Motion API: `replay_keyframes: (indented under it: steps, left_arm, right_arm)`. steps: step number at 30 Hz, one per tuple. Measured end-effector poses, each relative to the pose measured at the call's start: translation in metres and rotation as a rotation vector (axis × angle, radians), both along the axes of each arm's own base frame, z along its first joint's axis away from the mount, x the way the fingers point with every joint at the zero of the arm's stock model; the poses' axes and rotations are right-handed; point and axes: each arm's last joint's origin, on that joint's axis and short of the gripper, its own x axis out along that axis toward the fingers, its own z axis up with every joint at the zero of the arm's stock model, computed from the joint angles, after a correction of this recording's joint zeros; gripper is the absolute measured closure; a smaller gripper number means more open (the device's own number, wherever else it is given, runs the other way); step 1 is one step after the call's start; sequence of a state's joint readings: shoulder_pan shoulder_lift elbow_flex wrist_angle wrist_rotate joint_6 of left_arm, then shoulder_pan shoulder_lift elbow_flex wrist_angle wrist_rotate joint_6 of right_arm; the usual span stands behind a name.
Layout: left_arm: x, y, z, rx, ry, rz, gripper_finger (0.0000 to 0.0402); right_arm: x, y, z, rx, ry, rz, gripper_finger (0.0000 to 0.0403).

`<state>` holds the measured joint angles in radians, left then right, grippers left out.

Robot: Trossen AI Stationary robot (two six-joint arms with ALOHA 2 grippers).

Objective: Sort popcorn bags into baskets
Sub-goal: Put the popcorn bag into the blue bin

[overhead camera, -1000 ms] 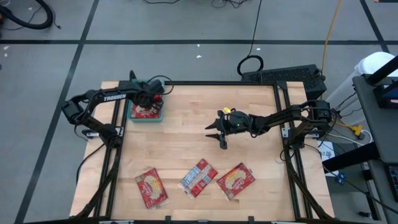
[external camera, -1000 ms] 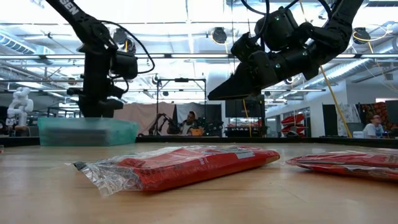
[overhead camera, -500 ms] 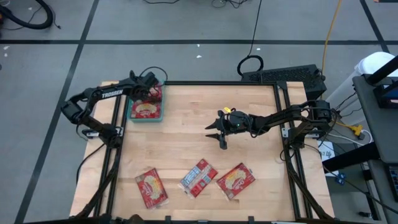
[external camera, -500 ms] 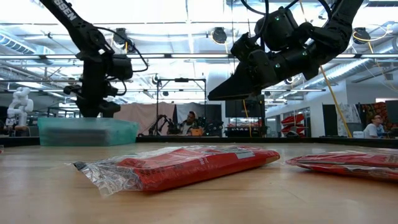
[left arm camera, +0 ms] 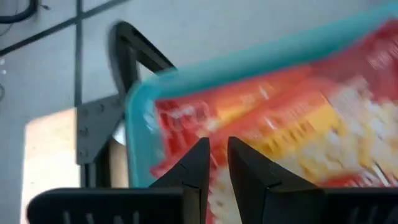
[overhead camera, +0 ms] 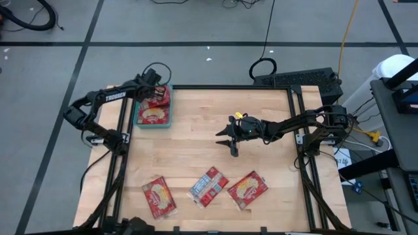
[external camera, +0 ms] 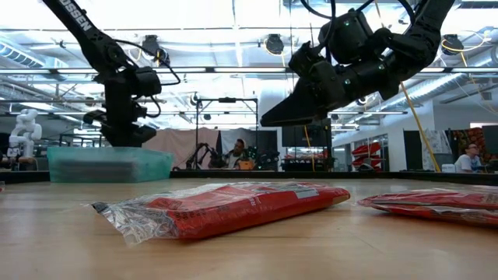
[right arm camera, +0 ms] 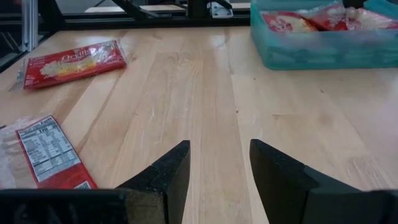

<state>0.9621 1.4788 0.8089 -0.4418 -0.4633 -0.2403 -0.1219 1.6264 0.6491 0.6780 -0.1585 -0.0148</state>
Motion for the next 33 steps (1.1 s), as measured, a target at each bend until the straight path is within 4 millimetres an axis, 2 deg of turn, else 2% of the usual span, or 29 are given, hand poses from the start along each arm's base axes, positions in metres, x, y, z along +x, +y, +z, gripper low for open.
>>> replay_keyframes:
  steps: [5, 9, 13, 16, 23, 33]
  left_arm:
    - [0.015, -0.022, 0.005, -0.055, 0.038, -0.066, 0.0349]
    - [0.025, -0.038, 0.0, -0.124, 0.045, -0.094, 0.0387]
    - [0.03, -0.034, -0.016, -0.08, 0.079, -0.082, 0.0393]
    - [0.031, -0.027, -0.02, -0.025, 0.097, -0.039, 0.0392]
    - [0.032, -0.013, -0.022, 0.037, 0.093, -0.068, 0.0391]
    - [0.047, -0.039, -0.022, -0.012, 0.13, -0.15, 0.0396]
  right_arm:
    - [0.0, 0.001, 0.0, 0.003, 0.003, 0.001, 0.0245]
    - [0.0, 0.001, 0.0, 0.003, -0.001, 0.001, 0.0245]
    - [0.001, 0.001, 0.001, -0.006, -0.015, 0.004, 0.0245]
    - [0.001, 0.001, 0.002, -0.006, -0.018, 0.004, 0.0245]
    - [0.001, 0.001, 0.002, -0.006, -0.017, 0.003, 0.0245]
    - [0.001, 0.001, 0.001, -0.005, -0.013, 0.003, 0.0245]
